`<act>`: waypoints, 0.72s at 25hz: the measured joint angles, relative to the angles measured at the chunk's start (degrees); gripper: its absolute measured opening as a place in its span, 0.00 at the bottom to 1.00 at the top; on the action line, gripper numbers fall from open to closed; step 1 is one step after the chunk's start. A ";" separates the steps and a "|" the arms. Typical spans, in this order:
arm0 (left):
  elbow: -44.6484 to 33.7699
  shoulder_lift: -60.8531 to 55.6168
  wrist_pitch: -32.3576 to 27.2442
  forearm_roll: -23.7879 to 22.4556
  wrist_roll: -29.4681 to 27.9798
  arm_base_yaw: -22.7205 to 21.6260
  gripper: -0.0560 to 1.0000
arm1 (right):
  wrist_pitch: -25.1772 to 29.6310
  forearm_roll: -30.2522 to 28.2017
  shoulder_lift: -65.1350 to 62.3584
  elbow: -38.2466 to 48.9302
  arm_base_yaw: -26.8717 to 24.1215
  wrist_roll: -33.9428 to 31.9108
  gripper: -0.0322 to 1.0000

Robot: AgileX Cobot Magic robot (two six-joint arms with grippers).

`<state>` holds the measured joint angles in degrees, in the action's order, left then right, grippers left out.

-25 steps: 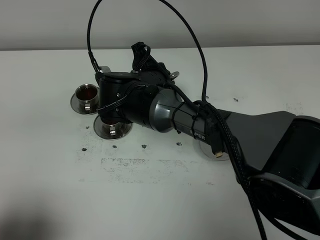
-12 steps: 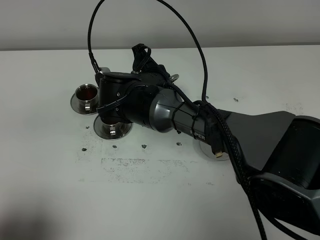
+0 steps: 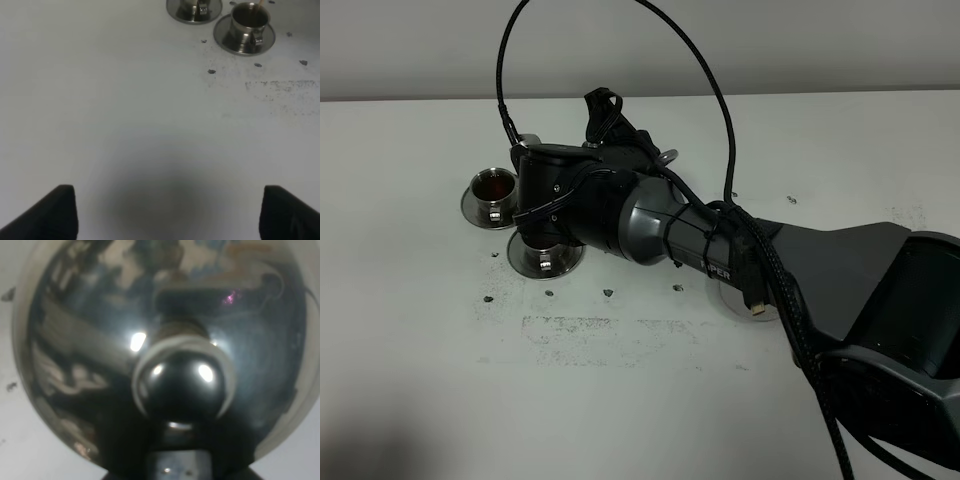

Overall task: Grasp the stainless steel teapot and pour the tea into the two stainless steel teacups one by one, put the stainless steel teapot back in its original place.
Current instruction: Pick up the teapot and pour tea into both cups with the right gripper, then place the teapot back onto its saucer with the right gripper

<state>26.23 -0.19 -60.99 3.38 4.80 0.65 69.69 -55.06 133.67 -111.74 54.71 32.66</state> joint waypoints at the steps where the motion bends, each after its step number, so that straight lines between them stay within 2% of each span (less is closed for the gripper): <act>1: 0.00 0.00 0.00 0.00 0.00 0.00 0.73 | -0.05 0.84 0.00 0.00 0.00 -0.08 0.20; 10: 0.00 0.00 0.00 0.00 0.00 0.00 0.73 | -1.15 4.42 0.00 0.00 0.00 -1.61 0.20; 18: 0.00 0.00 0.00 0.00 0.00 0.00 0.73 | -1.35 12.56 -3.65 -3.38 0.00 -4.05 0.20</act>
<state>26.23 -0.19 -60.99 3.38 4.80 0.65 68.34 -42.50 130.03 -115.12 54.71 28.62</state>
